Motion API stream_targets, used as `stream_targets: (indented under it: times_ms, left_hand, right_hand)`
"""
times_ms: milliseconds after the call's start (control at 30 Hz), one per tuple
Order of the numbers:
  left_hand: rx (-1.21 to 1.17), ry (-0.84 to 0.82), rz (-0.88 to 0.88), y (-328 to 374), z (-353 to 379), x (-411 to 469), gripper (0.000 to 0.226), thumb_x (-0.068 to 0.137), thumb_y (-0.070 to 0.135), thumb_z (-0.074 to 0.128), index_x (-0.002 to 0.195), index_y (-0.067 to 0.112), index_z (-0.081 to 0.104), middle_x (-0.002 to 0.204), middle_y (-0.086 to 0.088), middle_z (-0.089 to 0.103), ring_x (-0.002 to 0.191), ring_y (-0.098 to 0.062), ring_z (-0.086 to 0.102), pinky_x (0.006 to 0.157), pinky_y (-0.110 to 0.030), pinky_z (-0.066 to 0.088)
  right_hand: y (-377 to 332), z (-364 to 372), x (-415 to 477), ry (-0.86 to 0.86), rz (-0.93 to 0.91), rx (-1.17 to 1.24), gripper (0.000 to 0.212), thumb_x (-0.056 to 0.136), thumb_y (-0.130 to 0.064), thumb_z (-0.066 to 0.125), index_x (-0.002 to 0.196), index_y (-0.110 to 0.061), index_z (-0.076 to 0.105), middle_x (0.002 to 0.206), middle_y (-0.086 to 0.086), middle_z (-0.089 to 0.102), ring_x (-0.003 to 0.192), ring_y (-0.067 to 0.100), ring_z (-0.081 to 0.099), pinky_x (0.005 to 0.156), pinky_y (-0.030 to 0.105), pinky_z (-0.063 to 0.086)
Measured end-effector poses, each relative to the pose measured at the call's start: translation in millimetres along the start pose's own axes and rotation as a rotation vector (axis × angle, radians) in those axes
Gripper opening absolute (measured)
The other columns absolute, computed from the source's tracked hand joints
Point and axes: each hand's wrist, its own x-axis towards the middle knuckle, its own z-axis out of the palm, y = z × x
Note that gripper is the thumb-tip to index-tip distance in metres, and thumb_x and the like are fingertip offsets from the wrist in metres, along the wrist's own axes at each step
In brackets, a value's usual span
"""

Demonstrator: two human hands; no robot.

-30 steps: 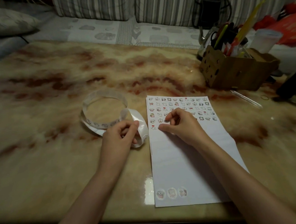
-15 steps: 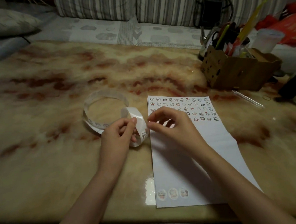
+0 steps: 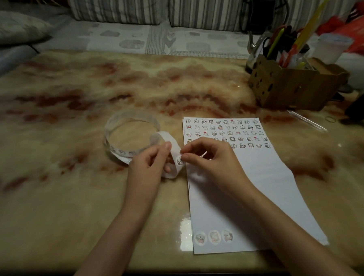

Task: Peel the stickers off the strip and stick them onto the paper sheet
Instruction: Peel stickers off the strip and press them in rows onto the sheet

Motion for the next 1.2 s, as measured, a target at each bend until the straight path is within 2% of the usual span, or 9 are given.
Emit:
stream_targets:
  times_ms: [133,267,467,633,800,1033,1200]
  left_hand:
    - [0.044,-0.03,0.025,0.2,-0.4,-1.3,0.019,0.089,0.016,0.062,0.073,0.007,0.067,0.066,0.001,0.063,0.062,-0.007,0.055,0.061,-0.016,0.042]
    - [0.045,-0.039,0.022,1.9,-0.1,-2.1,0.022,0.09,0.019,0.061,0.072,0.008,0.068,0.063,0.008,0.064,0.06,-0.003,0.056,0.06,-0.013,0.042]
    - [0.071,-0.053,0.026,0.5,-0.7,-1.7,0.014,0.087,0.019,0.065,0.074,0.017,0.07,0.065,0.012,0.064,0.063,-0.006,0.057,0.064,-0.024,0.045]
    - [0.088,-0.073,0.031,2.1,-0.9,-2.9,0.014,0.088,0.022,0.064,0.077,0.018,0.072,0.068,0.012,0.067,0.064,-0.003,0.059,0.064,-0.019,0.045]
    - [0.095,-0.066,0.026,1.7,-1.0,-3.3,0.015,0.088,0.021,0.064,0.076,0.016,0.072,0.067,0.012,0.067,0.064,-0.003,0.058,0.066,-0.021,0.045]
    - [0.081,-0.054,0.005,2.1,-0.4,-3.1,0.017,0.088,0.018,0.064,0.074,0.01,0.07,0.065,0.004,0.065,0.06,-0.004,0.056,0.061,-0.014,0.043]
    - [0.095,-0.043,0.001,2.2,0.3,-3.3,0.017,0.087,0.018,0.064,0.073,0.011,0.07,0.063,0.007,0.065,0.058,0.0,0.055,0.06,-0.011,0.042]
  right_hand:
    - [1.0,0.6,-0.7,0.015,-0.014,-0.01,0.008,0.08,-0.008,0.073,0.08,-0.015,0.072,0.074,0.002,0.071,0.063,0.004,0.056,0.056,0.015,0.042]
    - [3.0,1.7,-0.3,0.044,-0.027,-0.034,0.012,0.081,-0.009,0.072,0.078,-0.021,0.071,0.072,-0.008,0.069,0.065,0.004,0.057,0.061,0.023,0.045]
    - [3.4,1.8,-1.1,0.032,-0.037,-0.058,0.011,0.082,-0.008,0.071,0.08,-0.019,0.07,0.074,-0.007,0.069,0.067,0.006,0.059,0.065,0.03,0.047]
    - [3.6,-0.5,-2.2,0.028,-0.028,-0.068,0.006,0.082,-0.012,0.073,0.08,-0.018,0.071,0.076,0.004,0.071,0.065,0.013,0.058,0.06,0.025,0.046]
    - [3.4,-0.5,-3.8,0.021,-0.051,-0.143,0.004,0.083,-0.013,0.071,0.081,-0.016,0.07,0.08,-0.004,0.069,0.067,0.005,0.053,0.06,0.014,0.038]
    - [5.6,1.0,-7.5,0.026,-0.166,-0.314,0.006,0.087,-0.019,0.064,0.083,-0.016,0.063,0.091,-0.007,0.057,0.079,0.01,0.051,0.069,0.019,0.036]
    - [3.1,-4.0,-12.6,0.019,-0.178,-0.214,0.005,0.087,-0.018,0.063,0.083,-0.015,0.063,0.092,-0.005,0.057,0.077,0.01,0.052,0.067,0.014,0.036]
